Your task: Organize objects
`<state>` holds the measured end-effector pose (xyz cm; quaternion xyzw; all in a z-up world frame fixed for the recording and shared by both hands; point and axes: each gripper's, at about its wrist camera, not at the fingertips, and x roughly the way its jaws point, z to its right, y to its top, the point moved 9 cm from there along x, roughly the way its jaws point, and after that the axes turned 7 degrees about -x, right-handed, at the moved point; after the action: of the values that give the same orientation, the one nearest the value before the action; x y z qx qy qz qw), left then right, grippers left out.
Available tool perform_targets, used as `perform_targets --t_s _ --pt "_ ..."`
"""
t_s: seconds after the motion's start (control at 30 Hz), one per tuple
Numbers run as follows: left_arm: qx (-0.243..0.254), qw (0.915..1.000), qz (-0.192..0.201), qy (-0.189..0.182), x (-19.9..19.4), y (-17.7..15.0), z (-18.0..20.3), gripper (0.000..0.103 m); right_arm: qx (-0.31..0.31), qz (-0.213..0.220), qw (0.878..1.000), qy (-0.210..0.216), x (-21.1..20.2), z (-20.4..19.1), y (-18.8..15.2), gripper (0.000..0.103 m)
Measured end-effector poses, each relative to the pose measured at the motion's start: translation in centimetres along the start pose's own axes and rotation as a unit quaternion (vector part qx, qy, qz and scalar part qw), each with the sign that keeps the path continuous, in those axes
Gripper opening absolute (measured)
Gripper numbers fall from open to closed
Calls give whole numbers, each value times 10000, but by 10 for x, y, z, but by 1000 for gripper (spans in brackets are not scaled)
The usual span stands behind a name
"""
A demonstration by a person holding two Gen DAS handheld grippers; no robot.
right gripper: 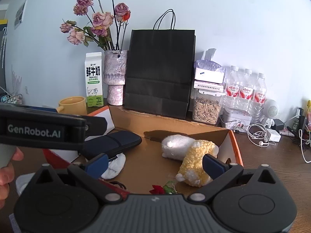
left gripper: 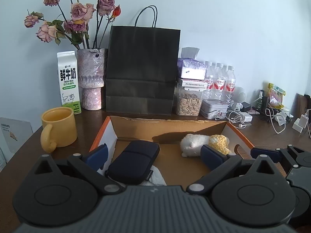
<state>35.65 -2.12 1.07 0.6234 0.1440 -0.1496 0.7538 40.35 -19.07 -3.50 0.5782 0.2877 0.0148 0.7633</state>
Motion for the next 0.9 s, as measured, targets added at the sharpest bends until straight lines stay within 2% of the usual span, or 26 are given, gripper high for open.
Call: perform_targets --t_s 0.43,0.9 --pt "60 9999 74 96 -48 -11 -5 103 0 -13 10000 0 -40 -3 -17 103" --pt "175 9998 -24 87 -91 -46 -7 103 18 -80 9999 74 -93 -4 -56 103"
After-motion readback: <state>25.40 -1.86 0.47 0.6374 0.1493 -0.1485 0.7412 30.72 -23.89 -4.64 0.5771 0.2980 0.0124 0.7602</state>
